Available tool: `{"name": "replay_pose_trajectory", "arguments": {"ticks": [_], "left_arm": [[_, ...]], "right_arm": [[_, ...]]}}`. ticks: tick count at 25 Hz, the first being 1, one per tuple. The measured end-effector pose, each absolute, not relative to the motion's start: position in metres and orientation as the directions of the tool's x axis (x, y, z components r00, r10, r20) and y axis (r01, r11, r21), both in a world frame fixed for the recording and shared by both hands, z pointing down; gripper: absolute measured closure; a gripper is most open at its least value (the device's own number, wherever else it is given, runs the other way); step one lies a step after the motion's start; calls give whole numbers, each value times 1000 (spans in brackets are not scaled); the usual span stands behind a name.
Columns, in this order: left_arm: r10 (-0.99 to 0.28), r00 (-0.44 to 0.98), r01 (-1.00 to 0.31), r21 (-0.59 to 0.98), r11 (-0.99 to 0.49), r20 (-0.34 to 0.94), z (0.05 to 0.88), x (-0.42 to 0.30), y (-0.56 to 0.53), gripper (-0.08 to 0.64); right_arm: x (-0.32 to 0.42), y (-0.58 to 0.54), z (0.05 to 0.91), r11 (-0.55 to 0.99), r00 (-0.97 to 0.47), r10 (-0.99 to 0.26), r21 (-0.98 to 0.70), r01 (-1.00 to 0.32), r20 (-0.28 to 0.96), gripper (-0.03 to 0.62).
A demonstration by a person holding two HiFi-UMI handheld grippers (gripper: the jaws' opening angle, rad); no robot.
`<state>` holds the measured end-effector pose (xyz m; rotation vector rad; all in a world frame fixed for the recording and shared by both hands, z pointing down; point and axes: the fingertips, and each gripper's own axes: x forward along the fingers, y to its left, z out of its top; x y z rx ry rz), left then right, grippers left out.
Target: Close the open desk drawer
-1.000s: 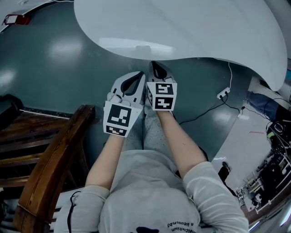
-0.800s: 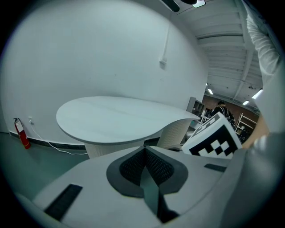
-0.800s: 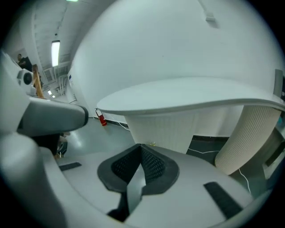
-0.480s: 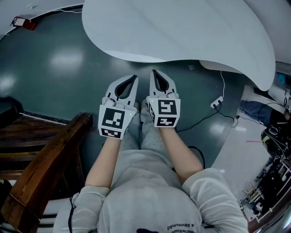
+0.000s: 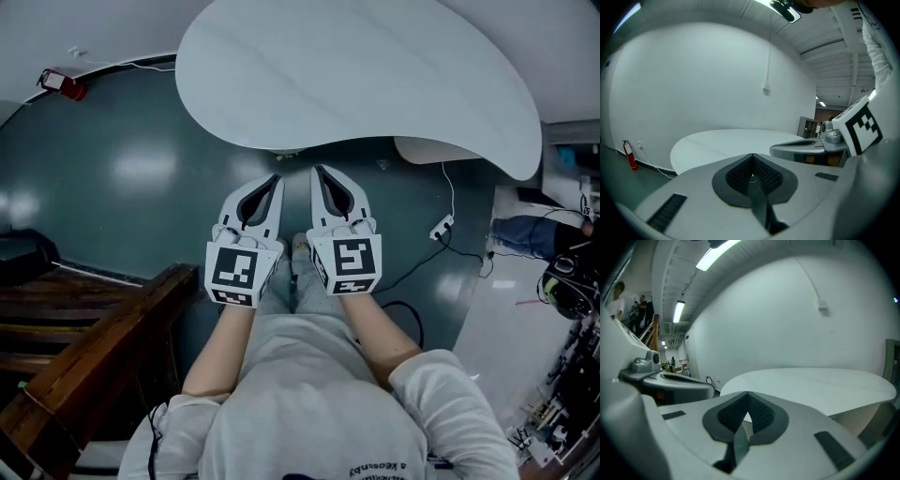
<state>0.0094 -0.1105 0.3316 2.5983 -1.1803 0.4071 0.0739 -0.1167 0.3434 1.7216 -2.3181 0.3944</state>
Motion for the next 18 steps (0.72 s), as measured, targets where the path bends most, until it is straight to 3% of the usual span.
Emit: {"name": "replay_pose_trajectory", "arguments": {"ticks": [9,18], "left_arm": [[-713,641,-753,53,-656,283,245,23,-77,551],[-715,657,-740,20,-673,240,209,44,-28,550]], "right_arm": [[85,-71,237,337,-339,-919,-44,-941,201,577],[94,-17,198,388,-392,-907,-55,-920,153,577]]}}
